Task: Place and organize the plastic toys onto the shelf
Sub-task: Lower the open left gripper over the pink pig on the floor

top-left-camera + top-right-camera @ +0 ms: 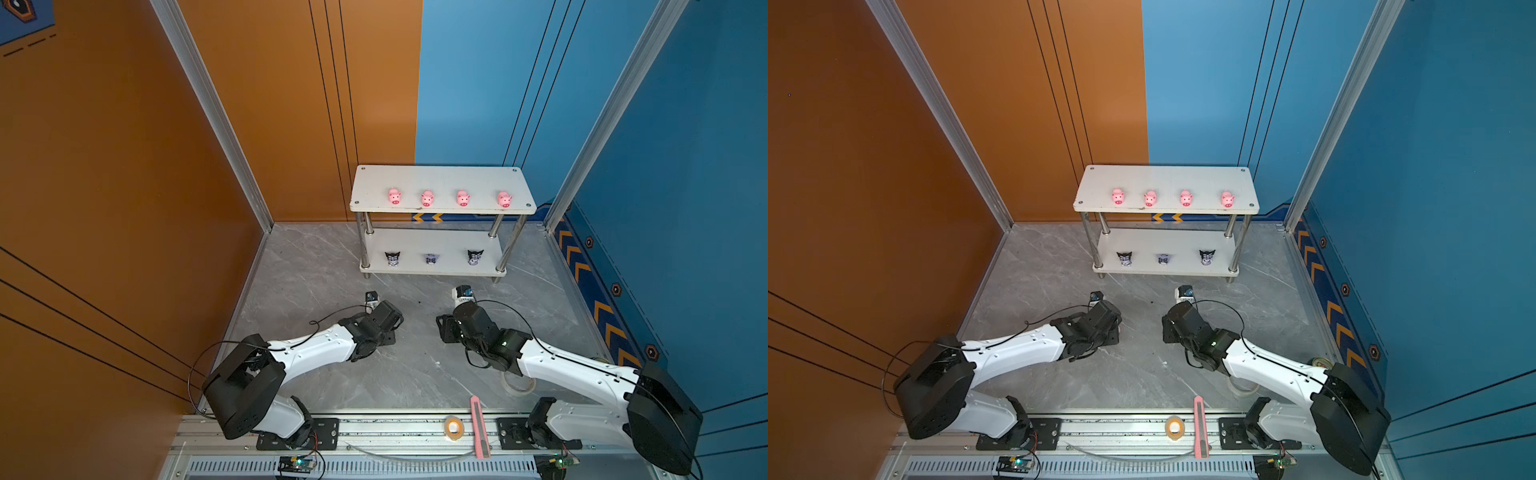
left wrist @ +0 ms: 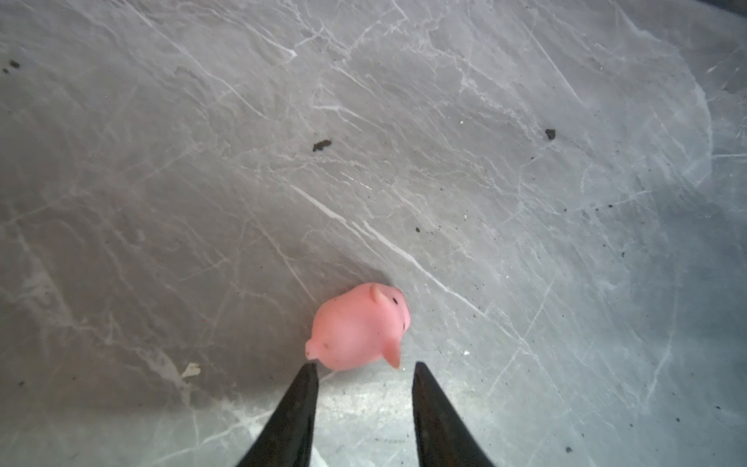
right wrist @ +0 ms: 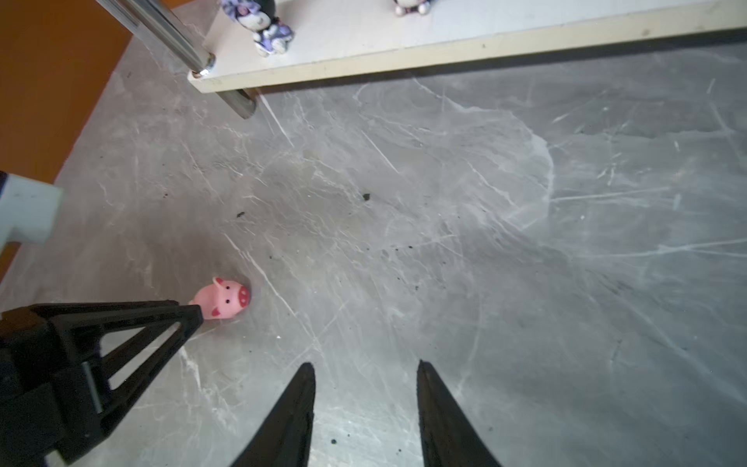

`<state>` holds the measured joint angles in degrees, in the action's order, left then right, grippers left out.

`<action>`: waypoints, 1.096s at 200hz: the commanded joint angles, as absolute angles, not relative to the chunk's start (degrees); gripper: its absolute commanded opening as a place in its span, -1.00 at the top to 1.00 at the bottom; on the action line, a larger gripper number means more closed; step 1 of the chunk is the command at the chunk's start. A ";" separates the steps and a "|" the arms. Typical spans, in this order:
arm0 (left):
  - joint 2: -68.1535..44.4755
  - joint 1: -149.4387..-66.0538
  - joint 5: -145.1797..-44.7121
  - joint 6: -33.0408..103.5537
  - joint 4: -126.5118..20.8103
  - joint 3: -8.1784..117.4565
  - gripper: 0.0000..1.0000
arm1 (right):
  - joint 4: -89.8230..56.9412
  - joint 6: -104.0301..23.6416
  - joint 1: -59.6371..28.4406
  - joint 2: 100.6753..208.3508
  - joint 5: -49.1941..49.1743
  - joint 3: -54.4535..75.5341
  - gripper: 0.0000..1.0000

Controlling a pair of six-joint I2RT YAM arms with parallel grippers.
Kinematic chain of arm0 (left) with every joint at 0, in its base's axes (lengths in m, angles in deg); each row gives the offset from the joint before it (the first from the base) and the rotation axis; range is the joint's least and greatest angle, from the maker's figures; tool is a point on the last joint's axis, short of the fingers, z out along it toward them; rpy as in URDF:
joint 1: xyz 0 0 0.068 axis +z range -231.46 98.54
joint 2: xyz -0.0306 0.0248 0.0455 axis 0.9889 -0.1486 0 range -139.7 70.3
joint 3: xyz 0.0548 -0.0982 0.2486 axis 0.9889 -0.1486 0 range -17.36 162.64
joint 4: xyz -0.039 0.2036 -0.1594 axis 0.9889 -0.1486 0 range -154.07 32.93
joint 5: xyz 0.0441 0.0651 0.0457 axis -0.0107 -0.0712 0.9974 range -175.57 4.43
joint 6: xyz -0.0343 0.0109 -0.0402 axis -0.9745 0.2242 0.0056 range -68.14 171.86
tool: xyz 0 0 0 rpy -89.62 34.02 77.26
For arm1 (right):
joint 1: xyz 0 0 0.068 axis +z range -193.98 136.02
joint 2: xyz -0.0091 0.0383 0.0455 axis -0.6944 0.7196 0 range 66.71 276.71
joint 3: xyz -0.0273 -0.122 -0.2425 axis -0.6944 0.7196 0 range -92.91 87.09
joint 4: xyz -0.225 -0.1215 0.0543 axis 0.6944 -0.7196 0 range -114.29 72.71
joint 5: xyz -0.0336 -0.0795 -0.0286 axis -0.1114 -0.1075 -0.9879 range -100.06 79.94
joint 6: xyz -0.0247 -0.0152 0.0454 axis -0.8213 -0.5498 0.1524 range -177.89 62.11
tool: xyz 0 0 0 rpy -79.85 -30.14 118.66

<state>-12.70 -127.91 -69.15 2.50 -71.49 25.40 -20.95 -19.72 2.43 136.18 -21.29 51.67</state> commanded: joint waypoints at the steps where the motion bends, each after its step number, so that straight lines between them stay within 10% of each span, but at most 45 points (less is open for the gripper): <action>1: -11.96 -128.84 -67.85 1.74 -73.32 25.99 0.28 | -22.45 -20.88 2.09 136.19 -21.35 52.42 0.15; 81: -9.34 -130.01 -65.80 -0.39 -75.44 22.51 0.66 | -21.16 -21.94 1.85 139.07 -20.06 52.13 0.19; 219: -17.64 -121.81 -67.93 5.30 -73.15 27.53 0.66 | -20.44 -22.94 1.11 141.38 -20.19 51.43 0.21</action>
<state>-16.83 -124.13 -67.97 2.39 -72.71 25.05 -21.15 -21.95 1.69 140.51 -20.39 52.02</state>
